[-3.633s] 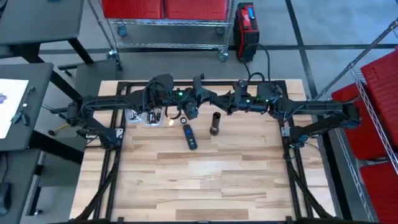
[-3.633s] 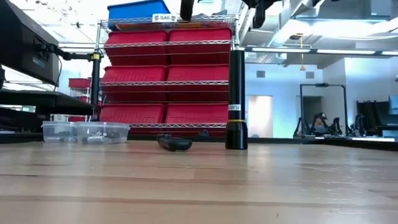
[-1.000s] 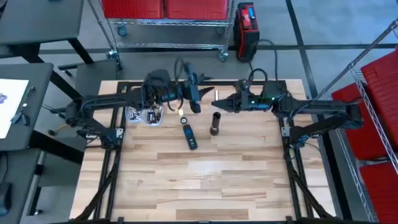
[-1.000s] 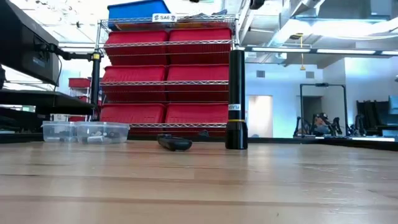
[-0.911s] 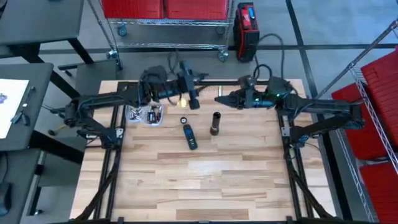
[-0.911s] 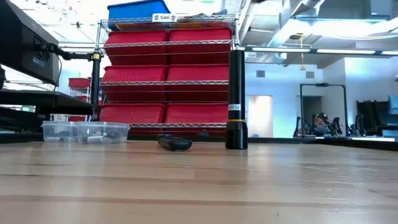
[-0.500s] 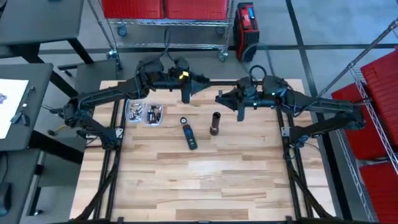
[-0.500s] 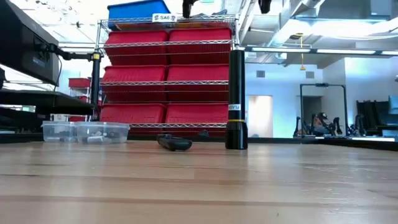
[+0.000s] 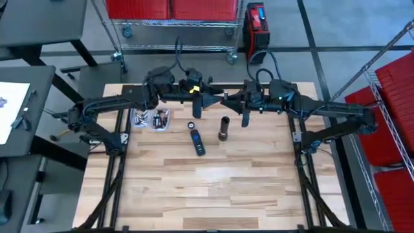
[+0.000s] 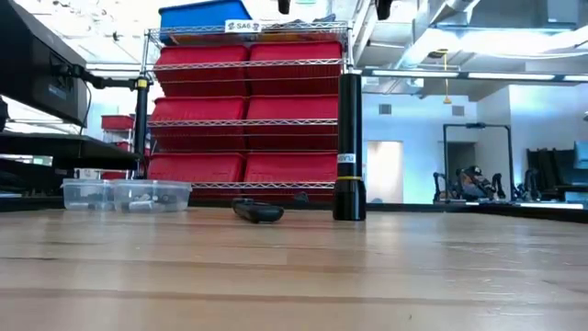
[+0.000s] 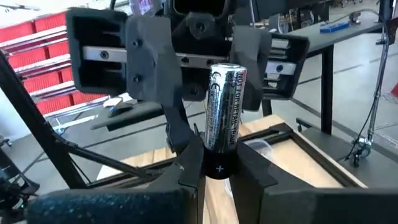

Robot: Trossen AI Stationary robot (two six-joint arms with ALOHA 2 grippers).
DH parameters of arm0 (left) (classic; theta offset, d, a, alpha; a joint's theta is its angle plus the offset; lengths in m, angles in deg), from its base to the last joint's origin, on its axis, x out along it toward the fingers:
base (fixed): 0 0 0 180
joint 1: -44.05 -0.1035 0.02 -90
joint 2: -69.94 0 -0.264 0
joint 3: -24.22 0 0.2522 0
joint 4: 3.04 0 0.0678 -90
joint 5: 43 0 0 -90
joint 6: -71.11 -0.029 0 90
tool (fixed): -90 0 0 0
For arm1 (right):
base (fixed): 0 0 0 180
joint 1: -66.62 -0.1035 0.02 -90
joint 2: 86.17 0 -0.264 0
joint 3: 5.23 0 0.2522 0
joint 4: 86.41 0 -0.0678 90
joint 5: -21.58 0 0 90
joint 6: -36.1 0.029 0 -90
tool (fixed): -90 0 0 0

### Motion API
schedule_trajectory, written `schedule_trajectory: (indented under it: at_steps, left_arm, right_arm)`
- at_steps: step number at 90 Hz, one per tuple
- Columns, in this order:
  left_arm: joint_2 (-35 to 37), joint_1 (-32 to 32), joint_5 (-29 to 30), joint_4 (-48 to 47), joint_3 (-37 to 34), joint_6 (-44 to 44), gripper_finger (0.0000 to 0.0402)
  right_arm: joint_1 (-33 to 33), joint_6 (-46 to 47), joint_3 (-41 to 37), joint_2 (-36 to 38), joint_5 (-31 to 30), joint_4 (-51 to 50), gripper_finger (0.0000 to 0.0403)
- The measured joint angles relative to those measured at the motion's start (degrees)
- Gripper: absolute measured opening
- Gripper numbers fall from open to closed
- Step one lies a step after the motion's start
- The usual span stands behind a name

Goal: Insert battery
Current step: Insert the silver battery into the flashlight's battery compartment

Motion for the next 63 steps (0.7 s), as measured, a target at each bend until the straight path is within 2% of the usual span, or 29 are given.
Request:
schedule_trajectory:
  at_steps: [25,41,63]
  left_arm:
    - [-3.72,1.28,0.3,5.22,-0.02,-0.28,0.0146]
    - [-3.78,0.77,0.96,5.4,-0.04,-1.05,0.0145]
    - [-3.79,0.23,1.05,5.34,-0.04,-2.74,0.0109]
  right_arm:
    - [-0.44,-0.5,0.0,0.0,-0.07,-0.01,0.0038]
    - [-0.5,-1.44,0.0,0.0,-0.09,-0.11,0.0038]
    - [-0.5,-1.49,0.0,0.0,-0.09,-0.15,0.0038]
